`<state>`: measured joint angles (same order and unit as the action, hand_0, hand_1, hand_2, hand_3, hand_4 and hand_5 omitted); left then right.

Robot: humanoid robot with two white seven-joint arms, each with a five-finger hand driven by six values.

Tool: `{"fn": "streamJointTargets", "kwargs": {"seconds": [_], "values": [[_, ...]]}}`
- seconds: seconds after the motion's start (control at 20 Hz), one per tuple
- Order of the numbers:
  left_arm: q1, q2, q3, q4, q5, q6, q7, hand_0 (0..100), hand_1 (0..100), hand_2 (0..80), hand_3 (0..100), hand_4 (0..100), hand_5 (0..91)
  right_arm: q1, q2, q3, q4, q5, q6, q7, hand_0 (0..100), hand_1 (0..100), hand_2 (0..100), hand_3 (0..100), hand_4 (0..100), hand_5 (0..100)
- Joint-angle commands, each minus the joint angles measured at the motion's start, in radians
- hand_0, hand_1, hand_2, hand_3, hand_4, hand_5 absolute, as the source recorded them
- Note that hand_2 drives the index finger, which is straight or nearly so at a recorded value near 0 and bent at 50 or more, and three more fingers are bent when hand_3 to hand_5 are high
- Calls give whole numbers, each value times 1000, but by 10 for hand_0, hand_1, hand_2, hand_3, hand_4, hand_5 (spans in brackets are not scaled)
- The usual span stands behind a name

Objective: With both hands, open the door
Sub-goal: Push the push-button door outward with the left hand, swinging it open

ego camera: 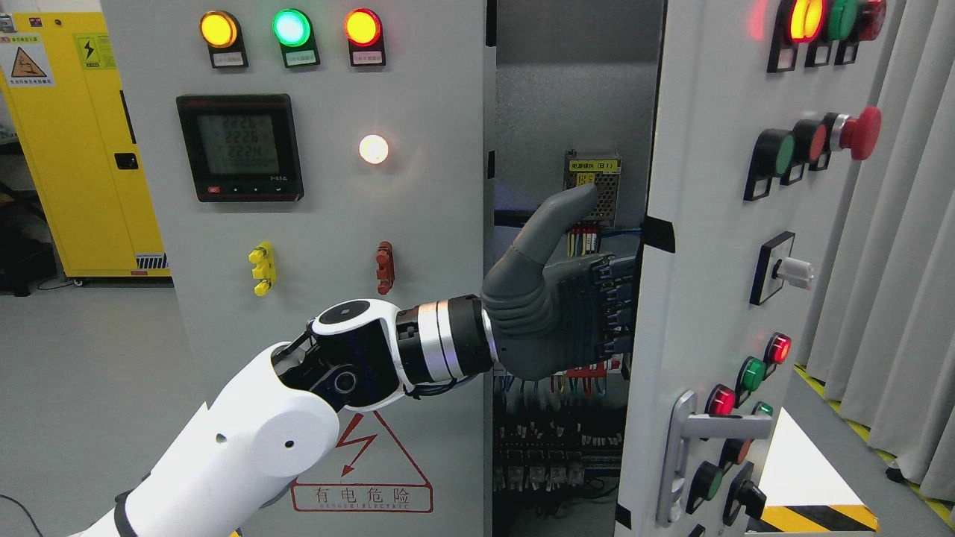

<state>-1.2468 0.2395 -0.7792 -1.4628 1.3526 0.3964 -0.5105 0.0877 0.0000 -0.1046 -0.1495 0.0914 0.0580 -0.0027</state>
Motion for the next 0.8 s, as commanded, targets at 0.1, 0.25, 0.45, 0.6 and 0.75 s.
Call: {"fn": "streamJointTargets", "kwargs": {"seconds": [0.1, 0.25, 0.45, 0.6, 0.75], "values": [[-5, -140, -6, 13, -12, 15, 21, 0, 0, 0, 0, 0, 0, 0, 20, 0, -1, -1, -1, 0, 214, 144, 0, 0, 0, 0], [-5, -175, -6, 10, -13, 15, 46, 0, 0, 0, 0, 0, 0, 0, 20, 0, -1, -1, 0, 0, 214, 144, 0, 0, 0, 0], [-3, -190, -6, -27, -12, 13, 69, 0, 0, 0, 0, 0, 0, 0, 18, 0, -1, -1, -1, 0, 214, 144, 0, 0, 0, 0], [-2, -193, -6, -28, -12, 13, 70, 0, 0, 0, 0, 0, 0, 0, 20, 0, -1, -1, 0, 0, 214, 143, 0, 0, 0, 0], [-2, -224, -9, -27, -15, 15, 75, 0, 0, 0, 0, 0, 0, 0, 20, -1, -1, -2, -1, 0, 214, 144, 0, 0, 0, 0]]}}
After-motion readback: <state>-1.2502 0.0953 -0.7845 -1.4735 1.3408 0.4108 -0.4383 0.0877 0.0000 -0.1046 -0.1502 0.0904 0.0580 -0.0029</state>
